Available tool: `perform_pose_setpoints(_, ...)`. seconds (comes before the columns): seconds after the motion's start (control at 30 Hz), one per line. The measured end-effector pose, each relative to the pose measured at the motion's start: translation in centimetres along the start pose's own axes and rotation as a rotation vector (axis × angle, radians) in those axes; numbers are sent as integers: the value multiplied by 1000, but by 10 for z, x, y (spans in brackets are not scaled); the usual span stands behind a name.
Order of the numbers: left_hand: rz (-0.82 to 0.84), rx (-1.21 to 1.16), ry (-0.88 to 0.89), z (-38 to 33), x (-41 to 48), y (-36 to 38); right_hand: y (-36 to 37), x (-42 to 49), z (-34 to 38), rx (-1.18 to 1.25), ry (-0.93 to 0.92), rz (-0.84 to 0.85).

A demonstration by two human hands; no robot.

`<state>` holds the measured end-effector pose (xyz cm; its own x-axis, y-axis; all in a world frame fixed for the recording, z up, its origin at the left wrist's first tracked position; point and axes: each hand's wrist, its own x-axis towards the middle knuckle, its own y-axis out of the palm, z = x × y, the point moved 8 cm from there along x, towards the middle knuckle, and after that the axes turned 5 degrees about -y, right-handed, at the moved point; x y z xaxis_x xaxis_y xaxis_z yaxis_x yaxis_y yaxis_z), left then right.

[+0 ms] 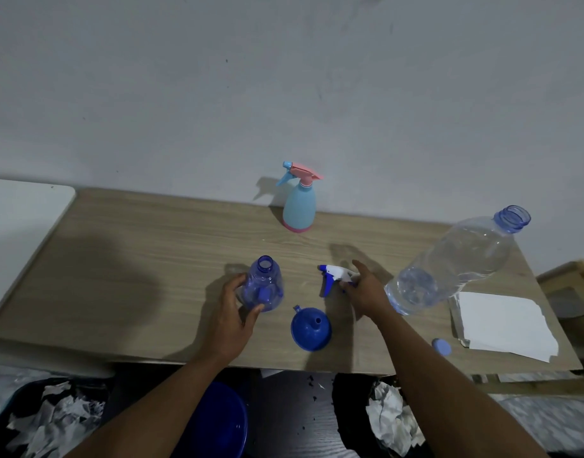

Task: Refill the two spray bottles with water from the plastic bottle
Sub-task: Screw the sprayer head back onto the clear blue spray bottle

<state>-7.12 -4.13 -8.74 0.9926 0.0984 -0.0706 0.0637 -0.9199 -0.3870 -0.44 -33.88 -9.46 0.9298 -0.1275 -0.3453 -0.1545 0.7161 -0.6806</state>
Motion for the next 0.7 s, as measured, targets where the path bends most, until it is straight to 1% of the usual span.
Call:
perform_pose_setpoints(0.1, -6, 32, 14, 0, 2, -5, 4, 11, -2, -67, -8, 41)
perform_pose_setpoints(0.2, 16, 114, 66, -2, 5, -6, 4, 13, -4, -24, -5, 33)
perform_pose_setpoints(0.27, 14, 99, 70, 0, 8, -7, -4, 9, 5, 25, -50, -21)
perform_pose_setpoints(0.37, 35, 92, 97, 0, 13, -1, -29, 1, 29, 111, -133, -161)
perform_pose_setpoints(0.5, 93, -26, 35, 5, 17, 8, -66, -9, 76, 263, -327, -338)
perform_pose_setpoints(0.7, 74, -16, 16, 11, 13, 12, -108, -49, 167, 516, -637, -449)
